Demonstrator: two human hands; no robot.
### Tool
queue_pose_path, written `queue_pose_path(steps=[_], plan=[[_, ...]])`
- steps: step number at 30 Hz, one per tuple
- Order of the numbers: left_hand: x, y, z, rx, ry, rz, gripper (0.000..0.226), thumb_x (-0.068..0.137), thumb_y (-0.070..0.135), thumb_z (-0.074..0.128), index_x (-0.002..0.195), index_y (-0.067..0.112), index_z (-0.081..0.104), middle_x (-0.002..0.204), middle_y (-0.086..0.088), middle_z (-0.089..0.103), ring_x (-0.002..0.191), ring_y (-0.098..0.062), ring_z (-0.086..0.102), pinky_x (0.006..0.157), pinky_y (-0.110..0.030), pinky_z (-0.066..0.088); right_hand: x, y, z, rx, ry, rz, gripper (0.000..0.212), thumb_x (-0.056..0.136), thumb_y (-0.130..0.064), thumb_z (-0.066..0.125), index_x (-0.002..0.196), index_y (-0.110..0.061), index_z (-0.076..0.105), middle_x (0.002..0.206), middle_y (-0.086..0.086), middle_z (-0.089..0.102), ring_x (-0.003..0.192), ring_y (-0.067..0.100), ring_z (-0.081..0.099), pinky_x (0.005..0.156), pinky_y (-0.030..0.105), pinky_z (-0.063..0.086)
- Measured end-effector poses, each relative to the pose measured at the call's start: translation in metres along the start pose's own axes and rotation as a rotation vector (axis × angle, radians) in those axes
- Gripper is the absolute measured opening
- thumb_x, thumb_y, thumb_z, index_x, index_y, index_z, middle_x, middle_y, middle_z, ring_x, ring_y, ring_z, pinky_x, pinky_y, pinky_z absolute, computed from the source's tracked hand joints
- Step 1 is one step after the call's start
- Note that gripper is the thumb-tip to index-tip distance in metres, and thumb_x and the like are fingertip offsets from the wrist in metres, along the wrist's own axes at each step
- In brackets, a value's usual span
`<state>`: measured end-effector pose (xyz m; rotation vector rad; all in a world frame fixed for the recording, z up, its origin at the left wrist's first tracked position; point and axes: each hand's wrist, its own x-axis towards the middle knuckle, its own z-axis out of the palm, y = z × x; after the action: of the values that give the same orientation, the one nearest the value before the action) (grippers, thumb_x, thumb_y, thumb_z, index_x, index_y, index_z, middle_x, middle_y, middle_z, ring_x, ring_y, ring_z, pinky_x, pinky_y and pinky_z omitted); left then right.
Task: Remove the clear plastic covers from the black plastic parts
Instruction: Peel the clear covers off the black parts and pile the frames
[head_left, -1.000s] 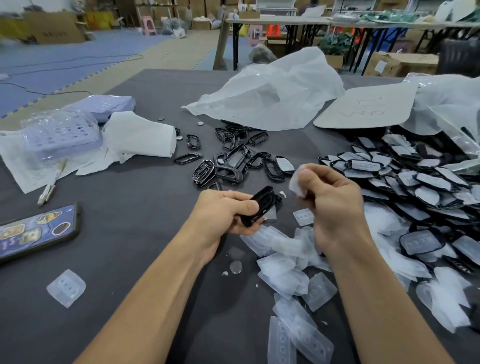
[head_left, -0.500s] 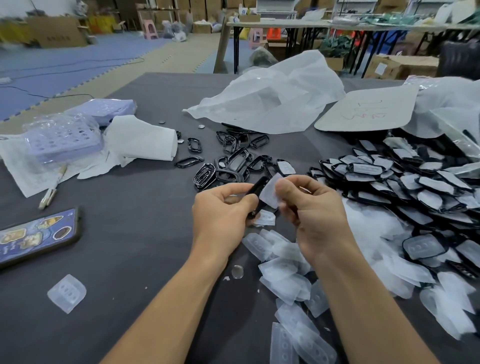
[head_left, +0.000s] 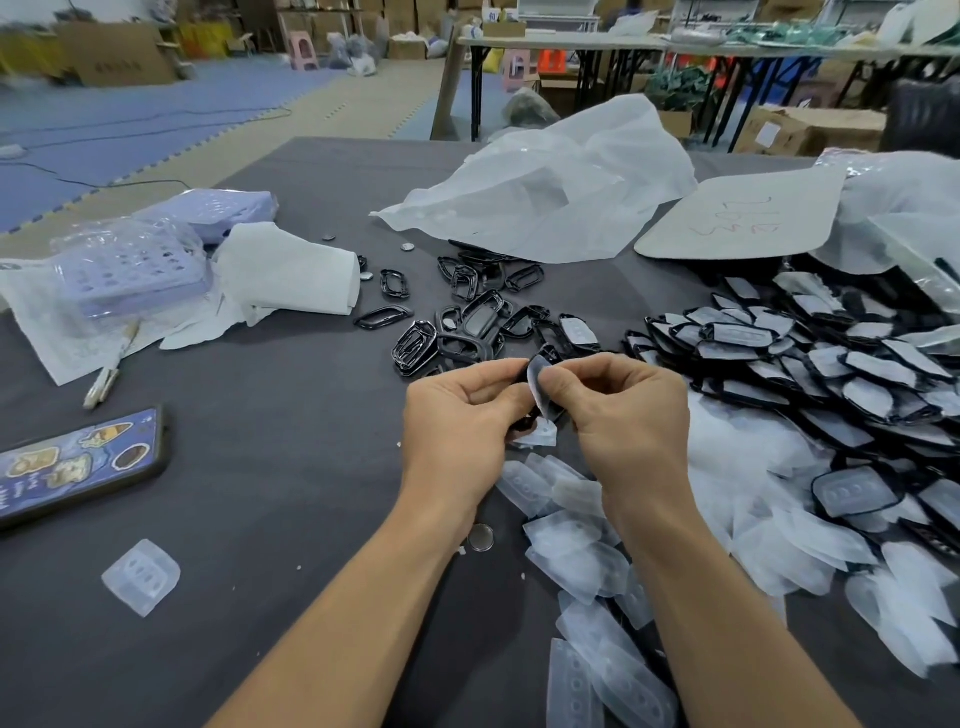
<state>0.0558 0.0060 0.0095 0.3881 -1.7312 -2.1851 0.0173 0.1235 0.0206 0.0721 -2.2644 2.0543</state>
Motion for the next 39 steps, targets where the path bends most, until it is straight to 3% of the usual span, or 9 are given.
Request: queue_pose_path(steps=[5, 14, 19, 24, 28, 32, 35, 39], plan=[[-0.002, 0.003, 0.004, -0.070, -0.054, -0.014, 0.019, 0.087, 0.000, 0.078, 0.101, 0.013, 0.082, 0.090, -0.010, 0.081, 0.079, -0.015, 0.077, 0.068, -0.022, 0.058, -0.002, -0.001, 0.004, -0.012, 0.132, -0.039, 0.012, 0.075, -0.033, 0.089, 0.072, -0.037, 0.078, 0.064, -0.010, 0.074, 0.060, 0.011, 0.070, 0.062, 0.033, 0.058], [-0.005, 0.005, 0.009, -0.155, -0.076, -0.051, 0.022, 0.086, -0.005, 0.074, 0.096, 0.013, 0.082, 0.087, -0.011, 0.081, 0.072, -0.014, 0.073, 0.061, -0.018, 0.056, -0.008, -0.002, 0.006, 0.001, 0.257, -0.104, 0.021, 0.077, -0.026, 0.088, 0.065, -0.024, 0.071, 0.060, -0.013, 0.070, 0.050, 0.001, 0.062, 0.050, 0.014, 0.048], [-0.005, 0.006, 0.007, -0.152, -0.091, -0.055, 0.021, 0.086, -0.005, 0.072, 0.098, 0.008, 0.083, 0.086, -0.014, 0.079, 0.074, -0.017, 0.071, 0.061, -0.020, 0.055, -0.007, 0.000, 0.010, 0.041, 0.228, -0.106, 0.023, 0.082, -0.024, 0.083, 0.072, -0.023, 0.062, 0.063, -0.011, 0.069, 0.055, 0.005, 0.060, 0.057, 0.023, 0.050], [-0.008, 0.008, 0.008, -0.125, -0.105, -0.045, 0.011, 0.088, 0.011, 0.075, 0.089, 0.016, 0.085, 0.088, -0.014, 0.080, 0.077, -0.020, 0.075, 0.071, -0.027, 0.063, -0.002, 0.000, 0.003, 0.098, 0.177, -0.091, 0.018, 0.082, -0.011, 0.082, 0.085, -0.025, 0.070, 0.071, 0.000, 0.074, 0.064, 0.017, 0.070, 0.063, 0.032, 0.057], [-0.007, 0.004, 0.009, -0.008, -0.016, -0.026, 0.043, 0.084, -0.007, 0.076, 0.074, 0.035, 0.083, 0.076, -0.010, 0.079, 0.063, -0.018, 0.072, 0.059, -0.025, 0.060, -0.001, -0.002, 0.003, 0.190, 0.073, -0.012, 0.021, 0.081, -0.002, 0.080, 0.080, -0.021, 0.074, 0.068, -0.003, 0.073, 0.061, 0.009, 0.067, 0.058, 0.022, 0.054], [-0.006, 0.003, 0.008, -0.082, 0.069, -0.056, 0.032, 0.083, -0.010, 0.075, 0.077, 0.020, 0.083, 0.074, -0.014, 0.078, 0.055, -0.018, 0.065, 0.053, -0.026, 0.056, -0.001, -0.005, 0.002, 0.338, -0.133, 0.135, 0.020, 0.088, 0.004, 0.070, 0.076, -0.012, 0.074, 0.067, 0.003, 0.071, 0.054, 0.013, 0.064, 0.048, 0.021, 0.051], [-0.007, 0.001, 0.011, -0.113, 0.053, -0.087, 0.022, 0.082, -0.001, 0.079, 0.079, 0.020, 0.081, 0.075, -0.012, 0.078, 0.057, -0.018, 0.068, 0.055, -0.026, 0.058, -0.002, -0.003, 0.003, 0.234, -0.120, 0.104, 0.026, 0.088, 0.002, 0.068, 0.069, -0.013, 0.075, 0.066, 0.011, 0.071, 0.054, 0.023, 0.064, 0.045, 0.025, 0.049], [-0.001, 0.000, 0.004, 0.281, 0.064, 0.033, 0.020, 0.069, 0.038, 0.077, 0.084, 0.049, 0.078, 0.077, 0.012, 0.079, 0.073, -0.004, 0.076, 0.069, -0.026, 0.058, 0.003, 0.001, 0.002, 0.110, -0.053, 0.109, 0.012, 0.084, -0.006, 0.074, 0.075, -0.013, 0.077, 0.073, 0.008, 0.076, 0.070, 0.027, 0.073, 0.072, 0.045, 0.062]])
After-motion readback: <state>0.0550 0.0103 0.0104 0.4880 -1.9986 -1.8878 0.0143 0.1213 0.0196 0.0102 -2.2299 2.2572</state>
